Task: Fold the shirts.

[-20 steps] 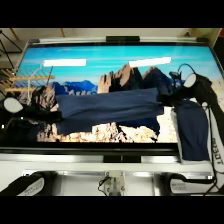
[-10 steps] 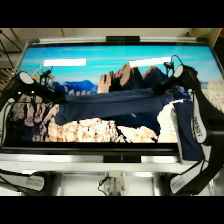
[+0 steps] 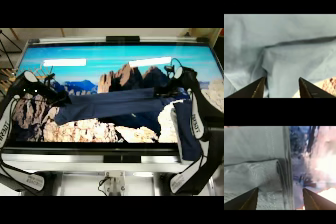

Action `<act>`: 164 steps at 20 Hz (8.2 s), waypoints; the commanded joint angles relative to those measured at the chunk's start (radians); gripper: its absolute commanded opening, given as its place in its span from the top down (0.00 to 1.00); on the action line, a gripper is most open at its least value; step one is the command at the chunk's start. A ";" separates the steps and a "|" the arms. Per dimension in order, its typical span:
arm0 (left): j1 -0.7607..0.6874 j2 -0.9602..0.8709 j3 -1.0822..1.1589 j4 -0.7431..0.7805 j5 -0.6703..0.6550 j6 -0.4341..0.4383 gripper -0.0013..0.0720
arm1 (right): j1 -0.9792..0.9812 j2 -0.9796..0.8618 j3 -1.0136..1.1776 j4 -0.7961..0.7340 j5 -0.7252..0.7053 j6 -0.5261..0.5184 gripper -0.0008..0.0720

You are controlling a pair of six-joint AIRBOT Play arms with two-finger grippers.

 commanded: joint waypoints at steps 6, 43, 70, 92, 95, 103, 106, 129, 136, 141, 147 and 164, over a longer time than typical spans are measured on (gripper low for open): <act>-0.048 0.092 0.015 -0.007 -0.032 0.020 0.27 | -0.026 -0.061 0.003 0.256 0.093 -0.043 0.41; 0.022 0.594 0.014 0.274 0.214 -0.274 0.94 | 0.511 0.265 0.004 0.576 -0.149 0.039 0.89; 0.027 0.742 -0.048 0.274 0.171 -0.237 0.94 | 0.218 0.047 -0.181 0.395 0.121 -0.069 0.08; 0.027 0.736 -0.074 0.277 0.169 -0.153 0.94 | -0.222 0.295 0.169 0.435 0.226 0.051 0.89; 0.027 0.736 -0.074 0.278 0.179 -0.154 0.94 | -0.388 0.389 0.169 0.339 0.275 0.136 0.89; 0.027 0.736 -0.074 0.277 0.172 -0.134 0.94 | -0.654 0.486 0.169 0.264 0.524 0.227 0.89; 0.027 0.736 -0.074 0.275 0.173 -0.134 0.94 | -0.663 0.502 0.169 0.141 0.650 0.227 0.89; 0.025 0.736 -0.074 0.274 0.180 -0.126 0.94 | -0.500 0.538 0.163 -0.059 0.652 0.258 0.89; 0.024 0.734 -0.074 0.274 0.183 -0.126 0.94 | -0.500 0.678 0.014 -0.259 0.652 0.220 0.89; 0.000 0.726 -0.074 0.262 0.183 -0.126 0.94 | -0.559 0.793 -0.340 -0.417 0.649 0.203 0.89; -0.076 0.694 -0.074 0.262 0.185 -0.085 0.94 | -0.610 0.798 -0.557 -0.394 0.510 0.203 0.28; -0.295 0.344 -0.113 0.571 -0.031 -0.185 0.11 | -0.008 0.574 -0.227 -0.119 0.396 0.271 0.19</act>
